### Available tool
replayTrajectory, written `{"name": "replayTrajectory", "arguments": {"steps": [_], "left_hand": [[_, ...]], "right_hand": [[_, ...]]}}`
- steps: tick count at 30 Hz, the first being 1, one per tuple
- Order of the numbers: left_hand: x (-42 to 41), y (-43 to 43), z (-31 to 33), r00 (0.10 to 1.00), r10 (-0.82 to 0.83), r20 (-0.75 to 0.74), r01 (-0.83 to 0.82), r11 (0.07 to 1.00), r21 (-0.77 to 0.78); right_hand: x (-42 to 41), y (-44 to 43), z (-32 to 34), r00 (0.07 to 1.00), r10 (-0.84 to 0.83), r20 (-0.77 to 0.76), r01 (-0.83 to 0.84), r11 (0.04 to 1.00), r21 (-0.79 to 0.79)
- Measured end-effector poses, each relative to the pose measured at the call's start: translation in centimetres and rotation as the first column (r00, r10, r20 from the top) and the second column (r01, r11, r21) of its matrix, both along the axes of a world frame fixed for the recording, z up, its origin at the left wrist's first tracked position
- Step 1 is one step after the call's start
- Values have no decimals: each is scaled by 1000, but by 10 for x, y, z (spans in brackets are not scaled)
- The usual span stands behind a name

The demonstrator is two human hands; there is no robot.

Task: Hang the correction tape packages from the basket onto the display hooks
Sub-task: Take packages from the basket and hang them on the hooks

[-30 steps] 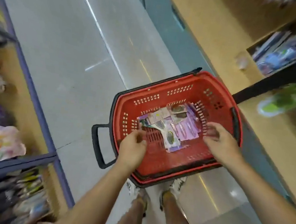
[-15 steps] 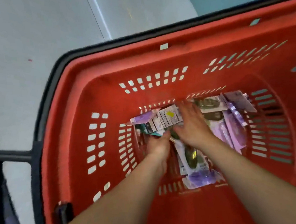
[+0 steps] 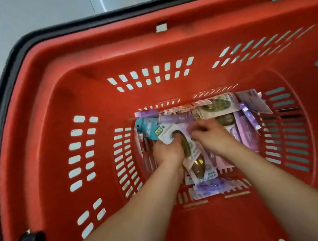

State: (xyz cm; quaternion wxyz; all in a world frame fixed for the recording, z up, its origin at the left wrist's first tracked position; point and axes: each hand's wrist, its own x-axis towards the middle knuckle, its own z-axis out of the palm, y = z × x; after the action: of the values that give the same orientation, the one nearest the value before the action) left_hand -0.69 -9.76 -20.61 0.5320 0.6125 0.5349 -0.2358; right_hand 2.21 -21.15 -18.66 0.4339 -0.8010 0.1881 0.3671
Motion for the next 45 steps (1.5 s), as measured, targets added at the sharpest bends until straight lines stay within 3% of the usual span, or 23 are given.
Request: {"name": "replayTrajectory", "arguments": {"steps": [3,7,10,12,14,16,18,19,22,26,29,33,36,42,45], "left_hand": [[-11,-2,18,990,-118,82,127,985,-115],[-11,1,35,950,-267,164,292,944,-153],[-6,8,52,865,-470,178,494,860,-131],[-1,14,64,729,-669,147,665,742,81],[2,24,69,598,-797,84,716,579,391],[5,32,70,612,-785,93,634,557,536],[8,33,66,663,-746,57,581,562,588],[9,33,62,637,-771,1,603,498,623],[18,37,51,430,-888,-161,671,196,715],[34,47,40,313,-904,-292,659,-15,752],[34,53,34,187,-893,-409,698,-172,695],[31,54,11,37,-917,-398,845,-184,502],[35,50,-13,-89,-902,-422,896,-257,361],[40,52,-12,-129,-879,-460,861,-329,388],[25,57,27,-65,-936,-347,880,-218,421]], "right_hand": [[8,-8,11,993,-108,56,108,994,-7],[-3,-2,19,920,-252,-301,347,880,324],[-20,2,19,877,-283,-388,435,809,394],[-28,0,15,855,-366,-368,493,795,354],[-33,-6,8,823,-451,-344,550,784,288],[-35,-15,2,780,-532,-329,607,771,193],[-36,-23,-3,753,-577,-317,641,753,152],[-36,-27,-5,748,-593,-298,648,749,135],[-35,-28,-8,756,-618,-215,650,747,141],[-33,-19,-8,796,-577,-186,605,771,197],[-29,-2,-7,787,-569,-240,610,775,163],[-26,17,-12,720,-643,-262,682,724,99],[-23,24,-10,658,-691,-300,739,668,82],[-24,16,0,648,-722,-243,756,648,91],[-28,11,26,588,-781,-209,807,582,96]]}}
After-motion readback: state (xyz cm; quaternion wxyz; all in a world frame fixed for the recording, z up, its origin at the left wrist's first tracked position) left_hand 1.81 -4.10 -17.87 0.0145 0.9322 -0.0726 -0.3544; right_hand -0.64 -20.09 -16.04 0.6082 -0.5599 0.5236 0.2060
